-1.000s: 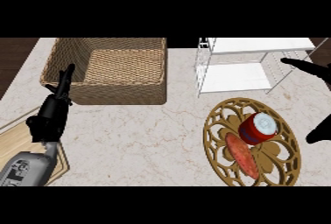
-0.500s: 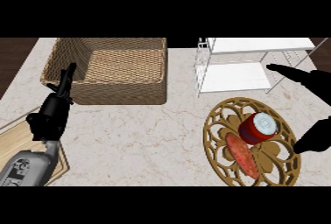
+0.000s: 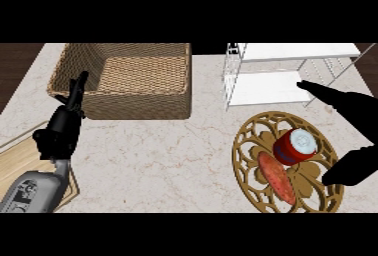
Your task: Pick the can from the placemat and place it in the tiered shelf
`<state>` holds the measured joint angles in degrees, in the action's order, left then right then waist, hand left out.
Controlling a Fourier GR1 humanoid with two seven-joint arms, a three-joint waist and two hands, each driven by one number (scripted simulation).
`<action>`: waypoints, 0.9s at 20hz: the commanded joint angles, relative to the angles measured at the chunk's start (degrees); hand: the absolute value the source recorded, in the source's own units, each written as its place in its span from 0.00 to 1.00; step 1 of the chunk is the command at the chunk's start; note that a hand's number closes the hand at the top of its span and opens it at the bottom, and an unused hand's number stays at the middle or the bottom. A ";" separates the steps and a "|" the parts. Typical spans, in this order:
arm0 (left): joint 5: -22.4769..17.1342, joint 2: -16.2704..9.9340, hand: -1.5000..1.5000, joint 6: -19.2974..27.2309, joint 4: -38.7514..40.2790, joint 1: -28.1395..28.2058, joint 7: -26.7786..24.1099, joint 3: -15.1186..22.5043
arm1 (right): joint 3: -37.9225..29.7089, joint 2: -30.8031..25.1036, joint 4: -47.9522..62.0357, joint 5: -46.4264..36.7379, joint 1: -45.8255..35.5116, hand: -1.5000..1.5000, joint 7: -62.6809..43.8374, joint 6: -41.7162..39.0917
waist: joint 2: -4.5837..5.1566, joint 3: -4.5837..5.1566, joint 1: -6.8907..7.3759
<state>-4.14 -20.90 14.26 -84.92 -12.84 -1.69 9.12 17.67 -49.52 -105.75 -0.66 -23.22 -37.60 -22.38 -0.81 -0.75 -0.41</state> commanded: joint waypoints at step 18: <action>0.57 6.15 0.50 -4.64 4.15 -0.56 2.75 3.13 | 2.80 6.28 0.97 -9.46 4.08 0.00 -2.22 0.22 | 1.01 0.77 -0.11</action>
<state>-2.59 -19.03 12.16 -84.87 -13.07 -1.79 7.78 20.15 -44.03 -105.58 -9.00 -18.86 -39.48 -21.44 -0.70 -0.80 0.09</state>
